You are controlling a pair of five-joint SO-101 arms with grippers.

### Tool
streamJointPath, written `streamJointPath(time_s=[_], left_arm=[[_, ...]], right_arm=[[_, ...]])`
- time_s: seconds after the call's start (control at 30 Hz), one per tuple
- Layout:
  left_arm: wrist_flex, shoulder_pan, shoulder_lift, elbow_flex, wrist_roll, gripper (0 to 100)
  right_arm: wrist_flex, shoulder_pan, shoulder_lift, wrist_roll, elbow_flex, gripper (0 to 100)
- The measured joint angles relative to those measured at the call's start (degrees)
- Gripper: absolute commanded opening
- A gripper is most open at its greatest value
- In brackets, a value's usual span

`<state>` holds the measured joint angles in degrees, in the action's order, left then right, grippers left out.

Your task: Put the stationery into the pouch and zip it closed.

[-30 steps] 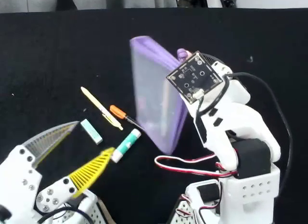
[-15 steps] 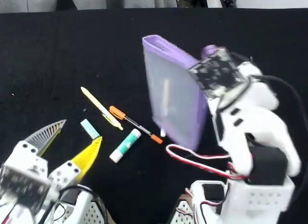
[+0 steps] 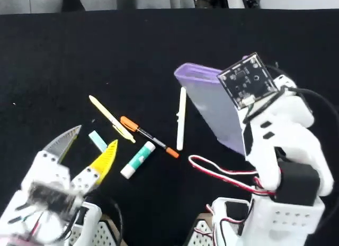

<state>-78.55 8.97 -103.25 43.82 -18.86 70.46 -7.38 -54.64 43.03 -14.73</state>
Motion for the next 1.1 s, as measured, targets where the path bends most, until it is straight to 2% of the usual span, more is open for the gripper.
streamJointPath(time_s=[0.2, 0.37, 0.6, 0.73, 1.1], left_arm=[[6.4, -5.5, -0.9, 16.4, 1.1, 26], [15.4, -11.7, -0.5, 25.5, 9.0, 26], [23.2, -12.5, -0.7, 33.9, 18.4, 27], [25.5, -12.6, -0.4, 37.5, 19.1, 32], [25.8, -12.6, 1.2, 40.4, 18.3, 33]], right_arm=[[-0.4, -0.6, -1.1, -0.1, -2.3, 1.1], [0.3, -4.7, -1.1, -0.1, -2.0, 1.1], [7.9, -6.8, -2.3, 1.8, -1.1, 1.1], [10.8, -6.7, -5.5, 1.8, -1.5, 1.1], [14.4, -6.8, -19.2, 2.3, -15.6, 1.1]])
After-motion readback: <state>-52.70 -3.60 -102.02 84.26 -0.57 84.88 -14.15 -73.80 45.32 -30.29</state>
